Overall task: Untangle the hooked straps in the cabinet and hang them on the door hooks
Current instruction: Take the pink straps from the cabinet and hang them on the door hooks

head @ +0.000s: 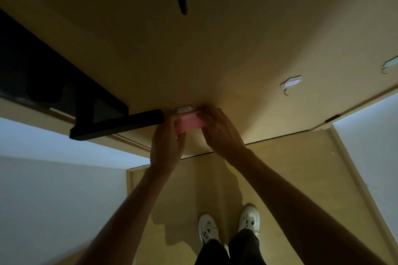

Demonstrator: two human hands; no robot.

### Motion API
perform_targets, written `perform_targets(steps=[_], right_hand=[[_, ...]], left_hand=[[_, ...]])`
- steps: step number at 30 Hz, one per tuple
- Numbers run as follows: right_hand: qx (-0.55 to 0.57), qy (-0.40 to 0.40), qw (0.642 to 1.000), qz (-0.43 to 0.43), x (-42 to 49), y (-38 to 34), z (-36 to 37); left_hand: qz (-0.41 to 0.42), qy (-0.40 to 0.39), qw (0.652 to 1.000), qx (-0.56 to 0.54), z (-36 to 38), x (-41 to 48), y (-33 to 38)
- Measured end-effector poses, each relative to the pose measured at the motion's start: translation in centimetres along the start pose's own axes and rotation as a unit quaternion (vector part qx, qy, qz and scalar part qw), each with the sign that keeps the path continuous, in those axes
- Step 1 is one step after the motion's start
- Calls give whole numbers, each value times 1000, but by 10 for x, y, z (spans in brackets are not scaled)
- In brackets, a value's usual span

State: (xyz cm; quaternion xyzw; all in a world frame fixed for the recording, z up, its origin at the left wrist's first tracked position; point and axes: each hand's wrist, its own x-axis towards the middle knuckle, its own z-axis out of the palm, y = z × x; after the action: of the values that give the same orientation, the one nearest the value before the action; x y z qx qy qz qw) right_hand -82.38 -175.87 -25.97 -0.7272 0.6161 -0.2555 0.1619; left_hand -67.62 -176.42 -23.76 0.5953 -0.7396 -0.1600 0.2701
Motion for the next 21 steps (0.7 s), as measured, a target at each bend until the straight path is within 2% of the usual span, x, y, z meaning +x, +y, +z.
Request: perform_targets(steps=[6,13,21], right_hand=[[30,40,999,18,1,-5,10],[11,-6,999,45,0,-4,21],[26,-24,998,57,0,-3,17]], left_hand=[[-40,7,999,1,11,3,-1],[-63,-49,997,13,26,-1,-14],[-37,-25,997,-68,28,1,-15]])
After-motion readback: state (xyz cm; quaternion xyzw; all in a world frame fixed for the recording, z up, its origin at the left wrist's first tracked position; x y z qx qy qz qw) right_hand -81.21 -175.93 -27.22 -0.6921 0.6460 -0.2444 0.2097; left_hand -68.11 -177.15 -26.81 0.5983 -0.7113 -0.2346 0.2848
